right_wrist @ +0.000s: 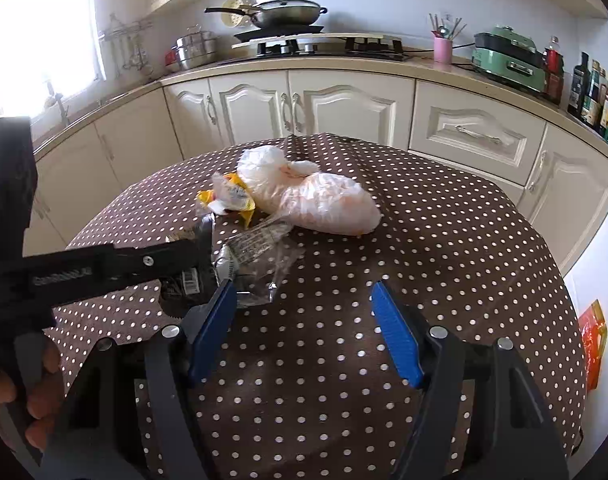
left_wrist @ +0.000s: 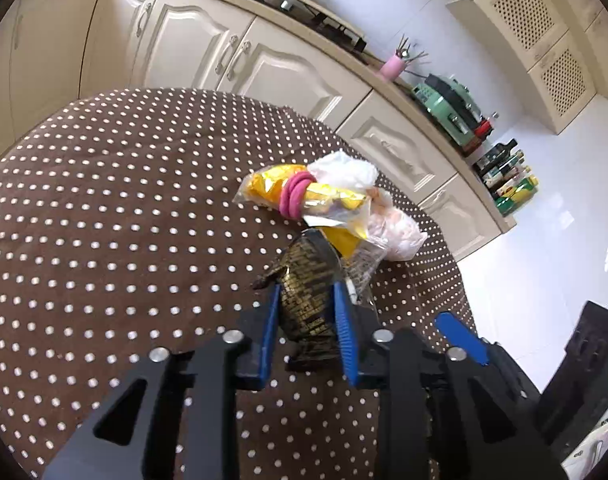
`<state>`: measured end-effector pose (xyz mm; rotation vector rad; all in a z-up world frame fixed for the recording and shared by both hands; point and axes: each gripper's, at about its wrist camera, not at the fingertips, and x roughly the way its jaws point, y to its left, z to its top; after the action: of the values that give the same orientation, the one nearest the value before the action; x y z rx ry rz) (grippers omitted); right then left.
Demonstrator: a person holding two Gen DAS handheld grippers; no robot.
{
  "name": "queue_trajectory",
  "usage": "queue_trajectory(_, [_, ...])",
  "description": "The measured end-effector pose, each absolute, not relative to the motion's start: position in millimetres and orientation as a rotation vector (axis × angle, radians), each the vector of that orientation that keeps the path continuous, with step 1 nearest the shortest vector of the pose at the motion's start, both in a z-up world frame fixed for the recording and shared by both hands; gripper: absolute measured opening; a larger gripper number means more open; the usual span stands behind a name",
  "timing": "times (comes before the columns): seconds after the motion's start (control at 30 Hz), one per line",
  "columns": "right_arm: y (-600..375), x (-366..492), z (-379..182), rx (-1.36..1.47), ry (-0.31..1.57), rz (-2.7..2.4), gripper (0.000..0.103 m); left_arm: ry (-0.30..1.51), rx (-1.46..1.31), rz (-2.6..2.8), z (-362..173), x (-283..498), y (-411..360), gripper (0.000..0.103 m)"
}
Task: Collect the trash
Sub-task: 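Grasp the black wrapper with the left gripper while the right gripper grasps the clear plastic wrapper, then carry the black wrapper and clear wrapper in both grippers over the blue bin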
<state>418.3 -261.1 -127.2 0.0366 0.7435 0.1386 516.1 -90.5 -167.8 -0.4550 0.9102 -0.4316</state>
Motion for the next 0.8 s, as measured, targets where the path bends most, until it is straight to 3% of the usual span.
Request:
queue_trajectory(0.37, [-211.6, 442.9, -132.9, -0.062, 0.804, 0.195, 0.066, 0.837, -0.396, -0.350, -149.1, 487.9, -45.8, 0.023])
queue_trajectory(0.47, [-200.9, 453.7, -144.2, -0.098, 0.854, 0.185, 0.032, 0.839, -0.392, -0.340, -148.2, 481.9, -34.2, 0.023])
queue_trajectory(0.63, [-198.1, 439.6, -134.6, -0.074, 0.805, 0.170, 0.027, 0.811, -0.384, -0.319, -139.0, 463.9, -12.0, 0.023])
queue_trajectory(0.67, [-193.1, 432.9, -128.7, -0.074, 0.788, 0.178, 0.022, 0.804, -0.383, -0.312, -137.5, 460.2, -6.4, 0.023])
queue_trajectory(0.8, [-158.7, 406.7, -105.6, -0.081, 0.734, 0.245, 0.022, 0.767, -0.390, -0.287, -126.2, 437.1, 23.3, 0.023])
